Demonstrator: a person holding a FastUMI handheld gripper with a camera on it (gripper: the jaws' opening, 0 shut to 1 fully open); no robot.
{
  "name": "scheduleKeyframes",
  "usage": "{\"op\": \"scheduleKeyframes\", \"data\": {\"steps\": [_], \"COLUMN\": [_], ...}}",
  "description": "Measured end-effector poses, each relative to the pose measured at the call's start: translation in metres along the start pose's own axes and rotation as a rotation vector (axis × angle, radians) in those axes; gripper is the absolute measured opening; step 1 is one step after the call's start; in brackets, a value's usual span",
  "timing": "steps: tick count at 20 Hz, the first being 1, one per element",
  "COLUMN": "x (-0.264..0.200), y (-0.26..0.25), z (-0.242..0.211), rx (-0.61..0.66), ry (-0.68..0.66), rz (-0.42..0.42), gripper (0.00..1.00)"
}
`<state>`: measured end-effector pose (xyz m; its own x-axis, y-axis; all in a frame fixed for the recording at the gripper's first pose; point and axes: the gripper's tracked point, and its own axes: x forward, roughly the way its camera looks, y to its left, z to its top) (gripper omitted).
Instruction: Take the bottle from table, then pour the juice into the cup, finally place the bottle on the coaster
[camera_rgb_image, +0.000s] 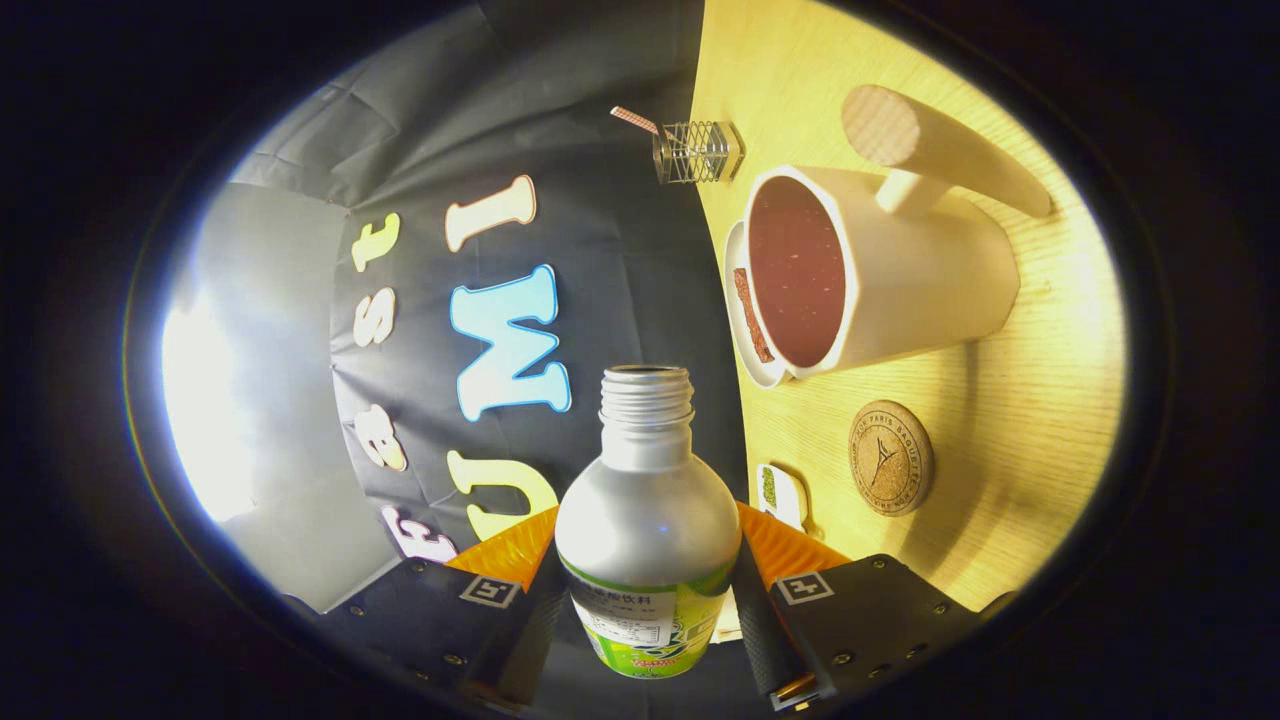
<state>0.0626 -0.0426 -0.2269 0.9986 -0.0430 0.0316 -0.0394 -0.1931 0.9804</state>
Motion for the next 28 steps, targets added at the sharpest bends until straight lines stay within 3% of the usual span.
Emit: {"op": "scheduleKeyframes", "data": {"steps": [28], "x": [0.0054], "y": [0.0079], "z": [-0.0068], "rx": [0.134], "ry": [-0.014], "rz": [0.059], "gripper": [0.78]}}
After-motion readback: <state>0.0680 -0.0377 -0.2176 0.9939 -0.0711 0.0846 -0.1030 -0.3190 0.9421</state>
